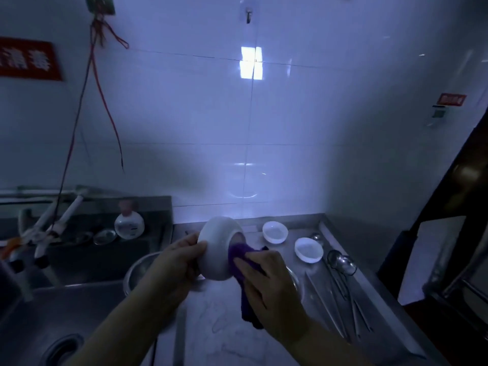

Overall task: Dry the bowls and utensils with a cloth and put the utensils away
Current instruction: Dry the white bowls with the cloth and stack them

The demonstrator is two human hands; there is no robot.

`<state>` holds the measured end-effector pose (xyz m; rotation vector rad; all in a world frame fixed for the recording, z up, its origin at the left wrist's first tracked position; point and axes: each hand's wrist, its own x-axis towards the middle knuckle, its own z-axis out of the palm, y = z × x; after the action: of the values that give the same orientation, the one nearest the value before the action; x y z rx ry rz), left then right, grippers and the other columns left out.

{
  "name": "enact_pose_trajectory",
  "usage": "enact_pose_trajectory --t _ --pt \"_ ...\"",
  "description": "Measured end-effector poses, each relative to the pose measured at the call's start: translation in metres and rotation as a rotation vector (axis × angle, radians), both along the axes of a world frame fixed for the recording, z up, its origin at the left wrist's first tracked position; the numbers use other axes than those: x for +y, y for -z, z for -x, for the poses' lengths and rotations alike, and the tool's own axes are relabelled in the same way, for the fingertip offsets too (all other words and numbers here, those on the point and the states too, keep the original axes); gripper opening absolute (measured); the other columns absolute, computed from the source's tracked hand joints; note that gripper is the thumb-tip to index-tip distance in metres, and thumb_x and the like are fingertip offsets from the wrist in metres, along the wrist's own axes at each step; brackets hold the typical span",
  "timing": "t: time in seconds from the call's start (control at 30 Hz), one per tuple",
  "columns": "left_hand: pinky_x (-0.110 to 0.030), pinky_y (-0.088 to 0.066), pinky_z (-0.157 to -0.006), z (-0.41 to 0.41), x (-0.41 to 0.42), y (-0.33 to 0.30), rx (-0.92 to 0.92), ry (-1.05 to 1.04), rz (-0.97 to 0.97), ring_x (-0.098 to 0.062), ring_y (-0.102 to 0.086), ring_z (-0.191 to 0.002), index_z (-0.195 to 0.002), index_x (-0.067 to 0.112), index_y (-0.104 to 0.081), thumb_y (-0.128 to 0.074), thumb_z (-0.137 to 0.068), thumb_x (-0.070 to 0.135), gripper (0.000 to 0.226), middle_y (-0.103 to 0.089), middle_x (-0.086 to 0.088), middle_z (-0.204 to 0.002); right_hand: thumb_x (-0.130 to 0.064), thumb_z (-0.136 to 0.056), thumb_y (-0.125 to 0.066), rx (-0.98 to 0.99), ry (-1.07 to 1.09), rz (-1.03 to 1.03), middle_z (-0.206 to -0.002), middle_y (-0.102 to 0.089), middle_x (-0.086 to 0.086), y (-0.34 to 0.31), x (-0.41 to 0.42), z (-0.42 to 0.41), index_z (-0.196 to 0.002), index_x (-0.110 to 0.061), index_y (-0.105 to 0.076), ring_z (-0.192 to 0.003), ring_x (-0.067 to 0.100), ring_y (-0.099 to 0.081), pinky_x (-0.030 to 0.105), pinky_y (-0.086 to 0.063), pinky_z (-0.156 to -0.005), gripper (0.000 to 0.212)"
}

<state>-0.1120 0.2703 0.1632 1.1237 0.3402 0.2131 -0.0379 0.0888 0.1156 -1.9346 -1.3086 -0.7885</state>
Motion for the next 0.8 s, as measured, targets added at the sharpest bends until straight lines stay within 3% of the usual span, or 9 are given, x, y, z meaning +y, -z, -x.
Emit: enact_pose_trajectory --t 0.1,0.17,0.23,0.37,0.5,0.6,0.67,0.7,0.8 --pt "-0.042 -0.050 -0.072 0.003 -0.003 0.003 -0.017 -0.029 0.022 -0.032 -0.064 -0.086 -0.104 0.007 -0.064 -0.054 -0.074 0.014 0.033 -0.066 -0.020 -0.102 -0.014 -0.093 -0.052 0.065 0.002 -0.053 -0.112 -0.061 0.007 -0.007 -0.003 -0.006 -0.118 -0.007 -0.065 -0.097 0.024 -0.056 0.039 -0.048 -0.087 0.029" --pt "-0.033 -0.053 -0.060 0.003 -0.010 0.005 -0.033 -0.033 0.054 -0.025 -0.066 -0.075 -0.097 0.006 -0.065 -0.050 -0.082 0.007 0.021 -0.070 -0.014 -0.088 -0.016 -0.092 -0.048 0.141 0.083 -0.149 -0.114 -0.060 0.007 -0.018 0.007 -0.008 -0.121 -0.007 -0.063 -0.104 0.019 -0.051 0.031 -0.043 -0.094 0.033" --pt "-0.033 -0.053 -0.061 0.003 -0.021 0.006 -0.027 -0.036 0.093 -0.026 -0.065 -0.077 -0.098 0.005 -0.063 -0.049 -0.085 0.006 0.019 -0.070 -0.013 -0.086 -0.020 -0.093 -0.046 0.163 0.131 -0.148 -0.119 -0.059 0.007 -0.027 0.023 -0.004 -0.125 -0.008 -0.060 -0.109 0.017 -0.047 0.024 -0.039 -0.098 0.038" --pt "-0.037 -0.052 -0.073 0.003 -0.037 0.005 -0.017 -0.080 0.226 -0.028 -0.064 -0.082 -0.097 0.003 -0.062 -0.047 -0.091 0.004 0.016 -0.070 -0.016 -0.086 -0.025 -0.096 -0.043 0.131 0.153 -0.123 -0.123 -0.059 0.007 -0.021 0.040 0.009 -0.127 -0.010 -0.059 -0.110 0.023 -0.050 0.037 -0.048 -0.093 0.038" --pt "-0.031 -0.059 -0.064 0.004 -0.040 0.002 -0.043 -0.118 0.399 -0.022 -0.069 -0.071 -0.099 0.003 -0.061 -0.050 -0.091 0.011 0.016 -0.072 -0.015 -0.084 -0.032 -0.103 -0.034 -0.049 0.198 -0.113 -0.128 -0.055 0.005 -0.005 0.040 0.014 -0.130 -0.017 -0.056 -0.115 0.025 -0.049 0.037 -0.045 -0.095 0.037" --pt "-0.031 -0.059 -0.063 0.005 -0.041 -0.002 -0.062 -0.117 0.547 -0.022 -0.070 -0.069 -0.106 0.000 -0.059 -0.049 -0.093 0.011 0.020 -0.072 -0.017 -0.083 -0.032 -0.101 -0.043 -0.189 0.160 -0.126 -0.132 -0.047 0.003 0.006 0.034 0.014 -0.134 -0.023 -0.047 -0.121 0.023 -0.044 0.038 -0.040 -0.097 0.034" --pt "-0.034 -0.060 -0.065 0.005 -0.042 -0.005 -0.076 -0.127 0.643 -0.025 -0.069 -0.080 -0.113 -0.002 -0.056 -0.047 -0.094 0.010 0.024 -0.070 -0.021 -0.094 -0.025 -0.097 -0.050 -0.200 0.124 -0.136 -0.133 -0.045 0.005 0.009 0.025 0.007 -0.133 -0.024 -0.048 -0.120 0.024 -0.044 0.037 -0.038 -0.099 0.036" --pt "-0.036 -0.059 -0.066 0.005 -0.043 -0.005 -0.086 -0.142 0.675 -0.027 -0.068 -0.087 -0.116 -0.002 -0.055 -0.046 -0.094 0.009 0.026 -0.069 -0.022 -0.100 -0.024 -0.094 -0.049 -0.119 0.109 -0.171 -0.133 -0.043 0.004 0.009 0.021 0.003 -0.133 -0.024 -0.048 -0.119 0.024 -0.045 0.034 -0.037 -0.101 0.038" --pt "-0.033 -0.060 -0.063 0.004 -0.042 -0.008 -0.118 -0.172 0.724 -0.024 -0.067 -0.090 -0.118 -0.003 -0.056 -0.046 -0.094 0.007 0.027 -0.070 -0.020 -0.102 -0.030 -0.098 -0.034 0.364 0.085 -0.304 -0.126 -0.048 -0.001 -0.004 0.017 -0.009 -0.133 -0.031 -0.051 -0.115 0.017 -0.047 0.032 -0.040 -0.101 0.039"
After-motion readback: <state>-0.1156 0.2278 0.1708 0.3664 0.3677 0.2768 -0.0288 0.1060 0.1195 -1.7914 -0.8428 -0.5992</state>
